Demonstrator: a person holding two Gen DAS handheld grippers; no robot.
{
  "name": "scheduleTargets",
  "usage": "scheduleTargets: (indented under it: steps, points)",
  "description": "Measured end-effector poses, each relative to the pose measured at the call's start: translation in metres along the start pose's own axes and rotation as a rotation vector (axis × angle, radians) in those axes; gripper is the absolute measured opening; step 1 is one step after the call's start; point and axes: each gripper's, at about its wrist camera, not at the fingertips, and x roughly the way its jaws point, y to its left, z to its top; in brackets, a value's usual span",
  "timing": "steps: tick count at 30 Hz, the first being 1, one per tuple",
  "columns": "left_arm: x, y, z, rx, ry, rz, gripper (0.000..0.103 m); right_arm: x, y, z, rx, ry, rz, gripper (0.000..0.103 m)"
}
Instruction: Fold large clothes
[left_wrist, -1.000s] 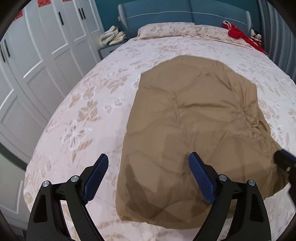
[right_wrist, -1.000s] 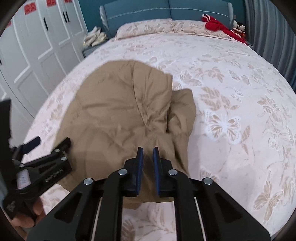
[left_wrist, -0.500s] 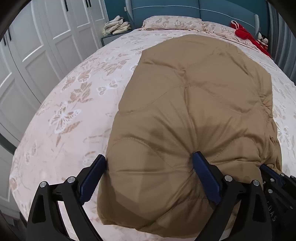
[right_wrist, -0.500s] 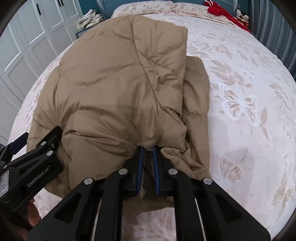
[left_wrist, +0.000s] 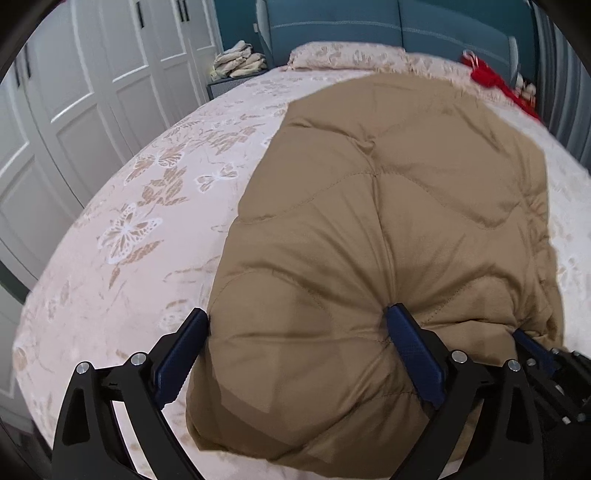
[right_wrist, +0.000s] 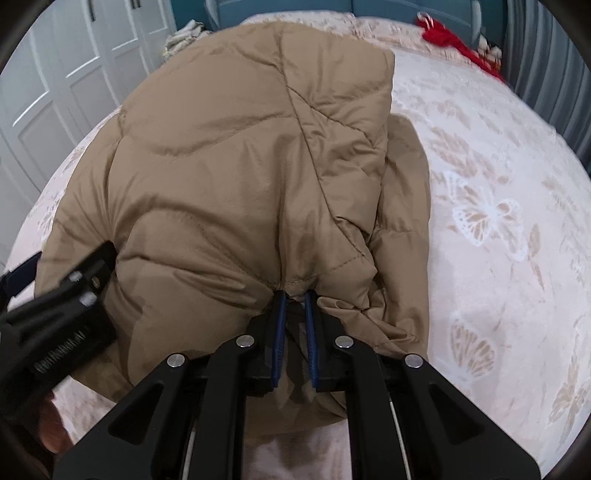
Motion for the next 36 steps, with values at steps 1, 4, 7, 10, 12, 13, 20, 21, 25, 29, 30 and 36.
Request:
scheduleTargets:
  steps: [1,4,7,10,12,13,20,21,25,29,30,36]
  points:
    - [-0.006,0.003,-0.004,-0.016,-0.008,-0.01,0.097,-0.005,0.002,-0.002,-0.024,-0.01,-0.018,0.012]
    - [-0.032,0.011,-0.015,-0.045,-0.025,-0.033,0.097,-0.034,0.003,-0.011,-0.022,-0.029,-0.037,0.031]
    - [-0.063,0.012,-0.031,-0.032,-0.047,-0.025,0.096,-0.079,-0.006,-0.029,0.028,-0.094,-0.012,0.059]
    - [-0.093,0.009,-0.048,0.013,-0.078,-0.013,0.096,-0.115,-0.013,-0.049,0.059,-0.135,-0.025,0.067]
    - [-0.113,0.005,-0.06,0.045,-0.101,0.005,0.096,-0.136,-0.015,-0.061,0.074,-0.156,-0.037,0.071]
    - [-0.119,0.005,-0.065,0.053,-0.107,0.011,0.096,-0.145,-0.016,-0.068,0.079,-0.163,-0.044,0.074]
    - [-0.156,0.01,-0.098,0.061,-0.105,0.011,0.096,-0.184,-0.021,-0.118,0.09,-0.182,-0.09,0.078]
    - [-0.161,0.012,-0.103,0.056,-0.101,0.011,0.096,-0.185,-0.021,-0.123,0.09,-0.178,-0.086,0.078]
    - [-0.17,0.014,-0.115,0.057,-0.101,0.012,0.096,-0.194,-0.013,-0.139,0.072,-0.175,-0.075,0.078]
    - [-0.179,0.017,-0.124,0.071,-0.109,0.021,0.096,-0.204,-0.002,-0.148,0.036,-0.204,-0.085,0.078]
    - [-0.181,0.018,-0.126,0.069,-0.105,0.017,0.096,-0.205,-0.001,-0.148,0.034,-0.208,-0.086,0.078]
    - [-0.188,0.026,-0.131,0.05,-0.104,0.026,0.096,-0.213,0.005,-0.151,0.028,-0.219,-0.084,0.079]
